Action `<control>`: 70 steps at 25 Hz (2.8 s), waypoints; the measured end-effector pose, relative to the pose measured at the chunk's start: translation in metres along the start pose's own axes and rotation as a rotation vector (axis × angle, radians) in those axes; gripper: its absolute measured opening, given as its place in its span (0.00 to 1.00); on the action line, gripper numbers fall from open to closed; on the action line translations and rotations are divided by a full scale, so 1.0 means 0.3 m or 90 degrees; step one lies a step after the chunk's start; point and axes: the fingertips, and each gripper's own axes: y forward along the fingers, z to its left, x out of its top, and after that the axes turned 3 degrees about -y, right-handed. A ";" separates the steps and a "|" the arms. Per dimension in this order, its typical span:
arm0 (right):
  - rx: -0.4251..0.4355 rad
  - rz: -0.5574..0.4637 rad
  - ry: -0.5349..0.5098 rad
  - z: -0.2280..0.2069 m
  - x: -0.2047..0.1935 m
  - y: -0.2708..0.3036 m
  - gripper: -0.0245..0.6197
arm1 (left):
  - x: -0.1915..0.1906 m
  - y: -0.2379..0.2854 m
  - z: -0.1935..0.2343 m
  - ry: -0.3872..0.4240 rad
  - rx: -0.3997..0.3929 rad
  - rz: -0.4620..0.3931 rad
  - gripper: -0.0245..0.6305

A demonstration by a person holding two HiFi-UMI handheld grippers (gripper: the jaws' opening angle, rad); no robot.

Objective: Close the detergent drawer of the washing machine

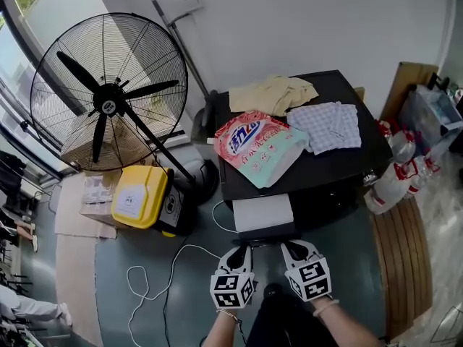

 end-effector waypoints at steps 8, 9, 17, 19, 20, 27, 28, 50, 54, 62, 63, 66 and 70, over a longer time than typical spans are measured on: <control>-0.029 -0.006 0.015 -0.035 0.049 0.047 0.08 | 0.051 0.050 0.015 0.021 -0.030 0.001 0.08; -0.031 -0.005 0.015 -0.039 0.055 0.053 0.08 | 0.058 0.055 0.018 0.021 -0.032 0.001 0.08; -0.041 -0.002 0.020 -0.056 0.071 0.086 0.08 | 0.065 0.095 0.022 0.023 -0.049 0.011 0.08; -0.042 -0.002 0.021 -0.060 0.072 0.095 0.08 | 0.067 0.104 0.024 0.022 -0.051 0.011 0.08; -0.042 -0.002 0.021 -0.063 0.074 0.100 0.08 | 0.069 0.110 0.025 0.022 -0.053 0.011 0.08; -0.049 -0.002 0.025 -0.079 0.099 0.129 0.08 | 0.092 0.141 0.042 0.022 -0.058 0.015 0.08; -0.050 -0.002 0.025 -0.082 0.102 0.134 0.08 | 0.095 0.145 0.044 0.022 -0.058 0.015 0.08; -0.061 0.015 0.044 -0.095 0.089 0.210 0.08 | 0.112 0.200 0.063 0.034 -0.090 0.022 0.06; -0.064 0.008 0.046 -0.099 0.092 0.219 0.08 | 0.115 0.210 0.069 0.030 -0.089 0.016 0.06; -0.093 -0.013 0.065 -0.179 0.174 0.246 0.08 | 0.222 0.259 0.095 0.025 -0.081 -0.014 0.07; -0.094 -0.014 0.065 -0.180 0.176 0.247 0.08 | 0.225 0.260 0.094 0.026 -0.082 -0.015 0.07; -0.097 -0.017 0.066 -0.182 0.176 0.249 0.08 | 0.226 0.261 0.095 0.025 -0.084 -0.017 0.07; -0.098 -0.021 0.066 -0.188 0.184 0.256 0.08 | 0.232 0.270 0.095 0.027 -0.088 -0.018 0.07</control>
